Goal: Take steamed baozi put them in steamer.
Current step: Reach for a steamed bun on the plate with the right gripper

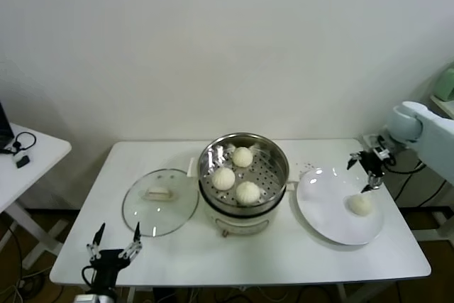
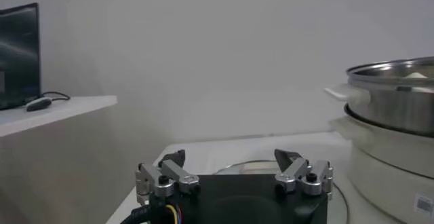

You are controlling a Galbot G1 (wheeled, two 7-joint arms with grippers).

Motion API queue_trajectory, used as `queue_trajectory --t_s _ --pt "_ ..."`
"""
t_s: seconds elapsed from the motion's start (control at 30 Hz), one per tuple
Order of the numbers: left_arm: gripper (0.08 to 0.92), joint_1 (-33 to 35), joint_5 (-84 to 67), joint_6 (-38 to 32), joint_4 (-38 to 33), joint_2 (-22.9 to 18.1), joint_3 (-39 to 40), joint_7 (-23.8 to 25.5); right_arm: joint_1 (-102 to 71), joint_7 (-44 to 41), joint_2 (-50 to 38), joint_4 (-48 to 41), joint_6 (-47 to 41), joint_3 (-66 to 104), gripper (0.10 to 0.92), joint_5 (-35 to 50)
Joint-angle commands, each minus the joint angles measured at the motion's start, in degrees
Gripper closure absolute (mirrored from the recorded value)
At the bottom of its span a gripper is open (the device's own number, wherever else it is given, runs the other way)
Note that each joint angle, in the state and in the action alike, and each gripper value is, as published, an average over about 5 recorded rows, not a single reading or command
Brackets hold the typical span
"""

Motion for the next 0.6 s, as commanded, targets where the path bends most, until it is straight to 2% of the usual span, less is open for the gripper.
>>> queue_trajectory --t_s 0.03,0.6 --pt "0.177 -0.06 0.08 0.11 0.26 -0.05 -0.04 0.0 -15.88 1.36 1.64 -7.79 4.0 14.84 0.203 -14.36" --pt "0.177 0.04 0.91 0.16 0.58 -0.12 0.02 0.02 -19.95 2.6 5.33 -11.04 4.79 19.9 0.203 -16.73"
